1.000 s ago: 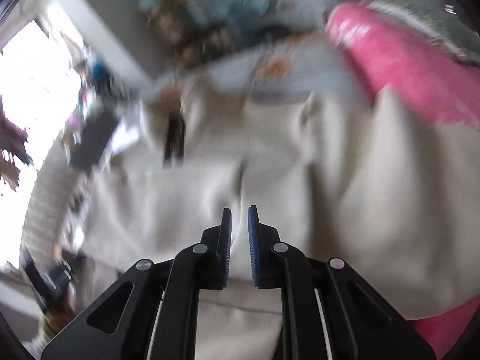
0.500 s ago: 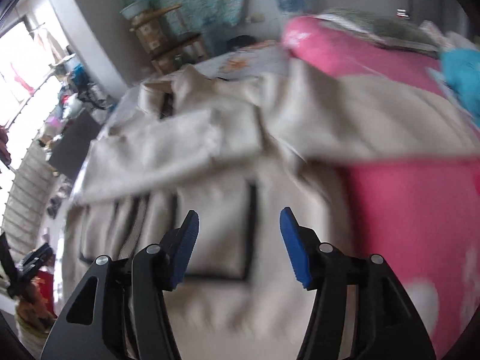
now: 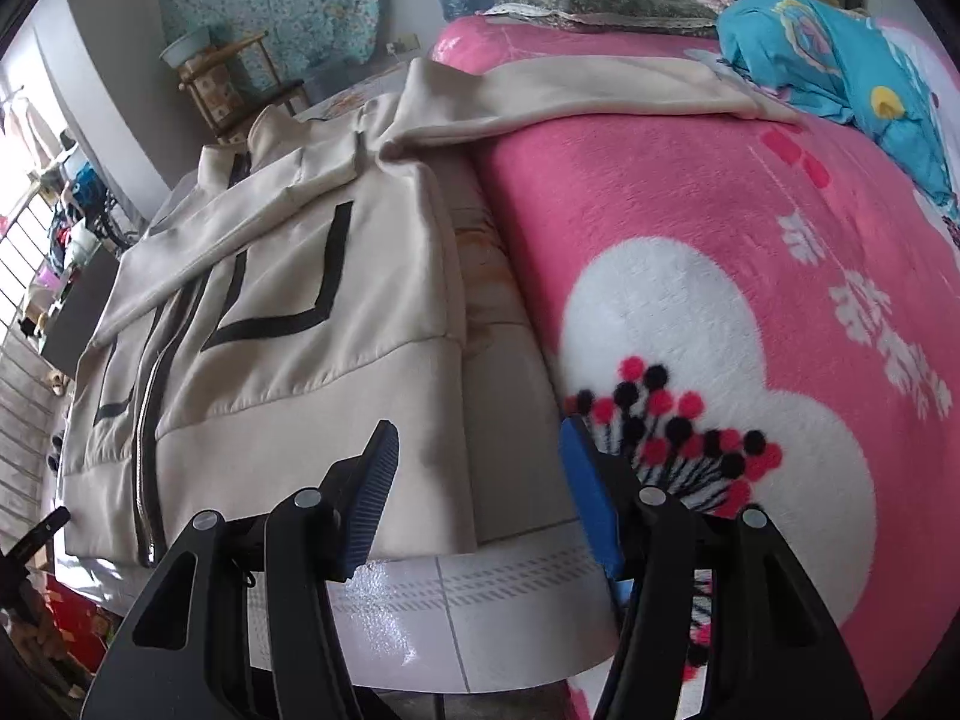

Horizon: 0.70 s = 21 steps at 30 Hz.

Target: Fold large clothes

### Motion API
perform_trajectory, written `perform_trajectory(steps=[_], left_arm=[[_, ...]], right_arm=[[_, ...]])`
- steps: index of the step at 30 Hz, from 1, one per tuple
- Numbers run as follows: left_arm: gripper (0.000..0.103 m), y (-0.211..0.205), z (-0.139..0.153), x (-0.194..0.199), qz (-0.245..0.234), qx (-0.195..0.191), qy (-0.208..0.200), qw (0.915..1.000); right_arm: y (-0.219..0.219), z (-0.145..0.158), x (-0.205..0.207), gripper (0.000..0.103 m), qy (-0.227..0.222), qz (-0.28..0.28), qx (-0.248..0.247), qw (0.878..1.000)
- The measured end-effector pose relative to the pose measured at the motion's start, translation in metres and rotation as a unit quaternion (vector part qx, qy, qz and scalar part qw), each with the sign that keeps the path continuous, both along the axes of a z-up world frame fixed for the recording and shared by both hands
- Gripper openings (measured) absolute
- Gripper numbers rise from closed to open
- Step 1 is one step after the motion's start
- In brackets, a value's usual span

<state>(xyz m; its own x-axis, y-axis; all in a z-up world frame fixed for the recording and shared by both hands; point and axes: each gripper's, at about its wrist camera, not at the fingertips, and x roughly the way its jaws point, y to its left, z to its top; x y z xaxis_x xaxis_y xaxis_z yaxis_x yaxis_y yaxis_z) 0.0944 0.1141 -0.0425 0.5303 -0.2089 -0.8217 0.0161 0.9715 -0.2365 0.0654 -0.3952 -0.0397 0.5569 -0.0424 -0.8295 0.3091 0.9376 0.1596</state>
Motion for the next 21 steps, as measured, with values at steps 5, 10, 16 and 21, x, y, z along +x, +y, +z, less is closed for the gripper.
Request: perform_trajectory(steps=[5, 10, 16, 21], left_arm=[[0.023, -0.006, -0.001, -0.003, 0.014, 0.037, -0.009, 0.9992], [0.004, -0.015, 0.010, -0.008, -0.003, 0.071, -0.036, 0.9968], [0.004, -0.003, 0.052, -0.028, -0.013, 0.056, -0.069, 0.9959], [0.004, 0.012, 0.056, -0.041, -0.008, 0.053, -0.039, 0.9978]], right_arm=[[0.020, -0.013, 0.008, 0.047, 0.012, 0.021, -0.053, 0.998], [0.027, -0.003, 0.009, 0.007, 0.004, 0.038, -0.059, 0.998], [0.039, 0.037, -0.014, 0.005, -0.030, 0.059, -0.055, 0.996], [0.038, 0.040, -0.034, 0.005, -0.018, 0.063, -0.039, 0.997]])
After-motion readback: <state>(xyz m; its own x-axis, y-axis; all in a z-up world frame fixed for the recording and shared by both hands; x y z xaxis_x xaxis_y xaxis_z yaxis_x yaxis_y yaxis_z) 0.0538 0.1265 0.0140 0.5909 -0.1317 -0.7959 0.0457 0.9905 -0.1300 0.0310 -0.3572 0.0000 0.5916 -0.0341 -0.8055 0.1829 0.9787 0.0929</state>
